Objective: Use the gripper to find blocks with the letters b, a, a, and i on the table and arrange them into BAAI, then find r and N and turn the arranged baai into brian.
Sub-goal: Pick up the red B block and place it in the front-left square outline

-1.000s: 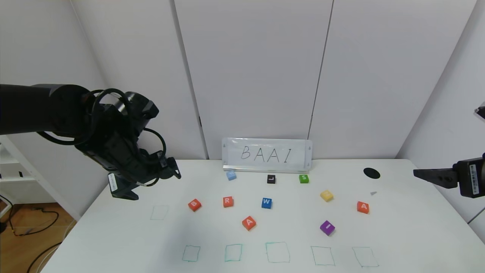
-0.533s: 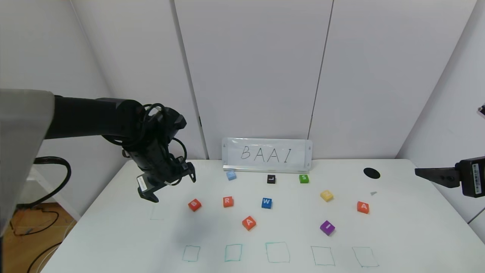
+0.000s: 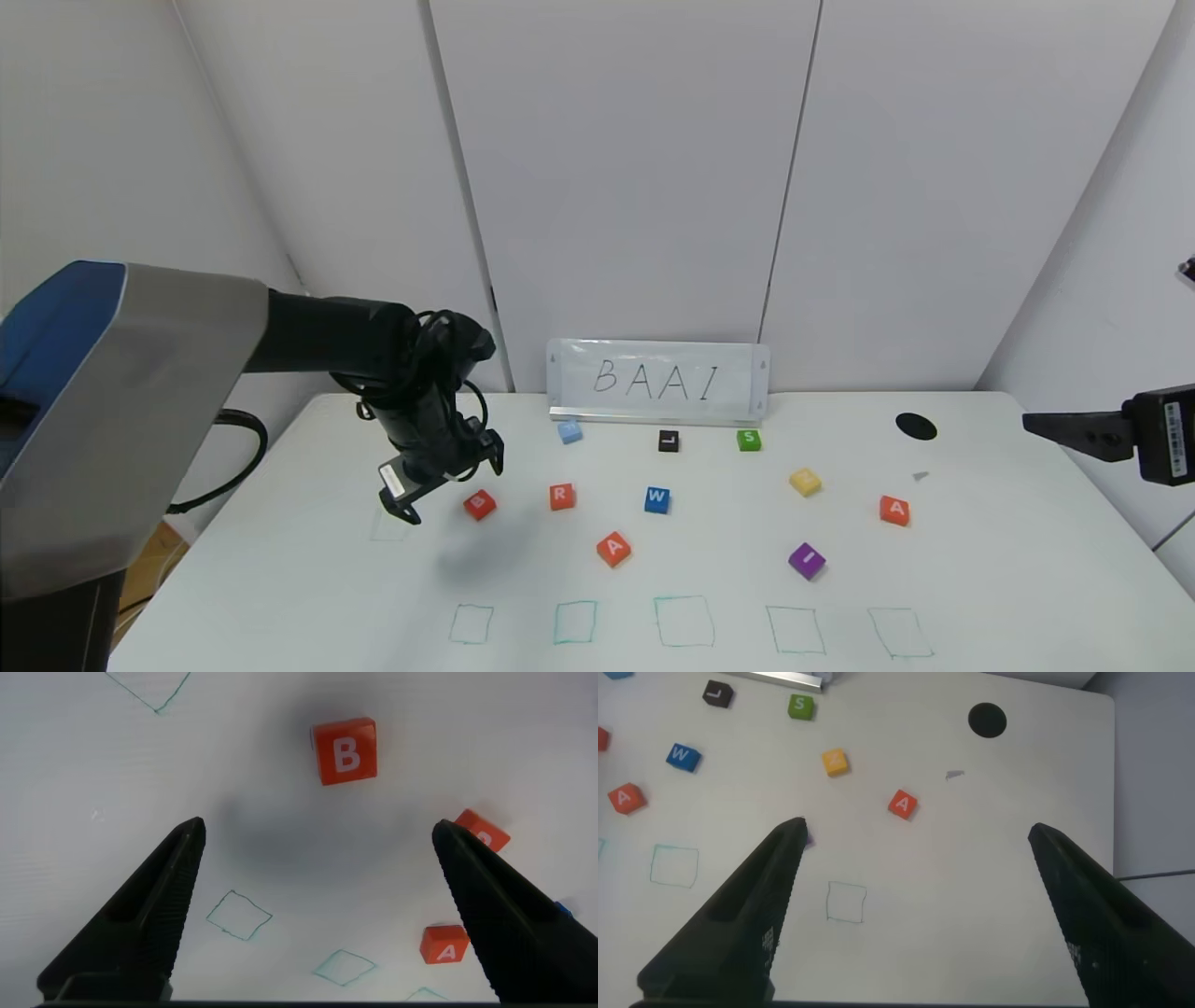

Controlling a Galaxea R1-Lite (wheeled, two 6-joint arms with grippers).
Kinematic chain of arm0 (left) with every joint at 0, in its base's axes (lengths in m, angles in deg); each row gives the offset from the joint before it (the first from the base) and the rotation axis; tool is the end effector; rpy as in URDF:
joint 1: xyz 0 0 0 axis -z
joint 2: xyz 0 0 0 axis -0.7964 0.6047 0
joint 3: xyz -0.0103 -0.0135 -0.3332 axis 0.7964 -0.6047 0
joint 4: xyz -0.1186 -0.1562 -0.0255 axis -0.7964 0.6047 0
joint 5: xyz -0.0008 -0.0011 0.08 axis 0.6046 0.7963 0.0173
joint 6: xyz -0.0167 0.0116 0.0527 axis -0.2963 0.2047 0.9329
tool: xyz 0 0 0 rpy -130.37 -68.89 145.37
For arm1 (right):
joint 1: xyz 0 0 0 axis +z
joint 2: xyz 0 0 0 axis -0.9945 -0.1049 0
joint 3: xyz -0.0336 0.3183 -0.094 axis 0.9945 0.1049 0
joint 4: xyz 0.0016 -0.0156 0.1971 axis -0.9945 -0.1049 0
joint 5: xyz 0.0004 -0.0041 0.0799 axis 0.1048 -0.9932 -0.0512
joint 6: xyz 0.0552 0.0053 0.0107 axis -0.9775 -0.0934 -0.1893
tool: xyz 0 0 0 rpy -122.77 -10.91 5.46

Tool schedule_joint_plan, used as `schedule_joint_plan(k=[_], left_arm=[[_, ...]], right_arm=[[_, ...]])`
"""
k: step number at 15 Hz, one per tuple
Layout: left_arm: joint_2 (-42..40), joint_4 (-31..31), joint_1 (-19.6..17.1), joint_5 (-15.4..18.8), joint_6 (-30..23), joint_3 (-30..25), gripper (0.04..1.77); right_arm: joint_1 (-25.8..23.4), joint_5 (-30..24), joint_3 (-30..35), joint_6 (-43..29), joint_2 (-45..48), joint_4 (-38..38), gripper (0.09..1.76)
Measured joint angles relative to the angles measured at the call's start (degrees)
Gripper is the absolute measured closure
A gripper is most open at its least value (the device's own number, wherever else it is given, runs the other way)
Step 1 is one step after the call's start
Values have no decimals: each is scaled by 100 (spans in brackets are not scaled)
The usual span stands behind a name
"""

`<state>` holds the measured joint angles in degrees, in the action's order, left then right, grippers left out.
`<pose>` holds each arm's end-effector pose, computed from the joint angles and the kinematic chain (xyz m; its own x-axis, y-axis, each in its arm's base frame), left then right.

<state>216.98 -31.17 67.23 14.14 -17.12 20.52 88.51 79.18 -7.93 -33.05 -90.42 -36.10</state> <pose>0.4337 -0.1046 0.0938 0.2904 0.0502 -0.9556 -0.6365 0.7558 -0.1537 0.2215 0.0173 0.2596 0.8499 0.0655 -0.5228 -0.1020 0.9939 -0.0412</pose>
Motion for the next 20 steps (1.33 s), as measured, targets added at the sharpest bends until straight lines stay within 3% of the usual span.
schedule_joint_plan(k=[6,20], left_arm=[[395,-388,-2,17,-33,-135,9],[678,-631,-88,-123,-367,-50,9]], right_arm=[[10,-1,6,0,0,-7,14],[37,-38,26,44,30,-10,14]])
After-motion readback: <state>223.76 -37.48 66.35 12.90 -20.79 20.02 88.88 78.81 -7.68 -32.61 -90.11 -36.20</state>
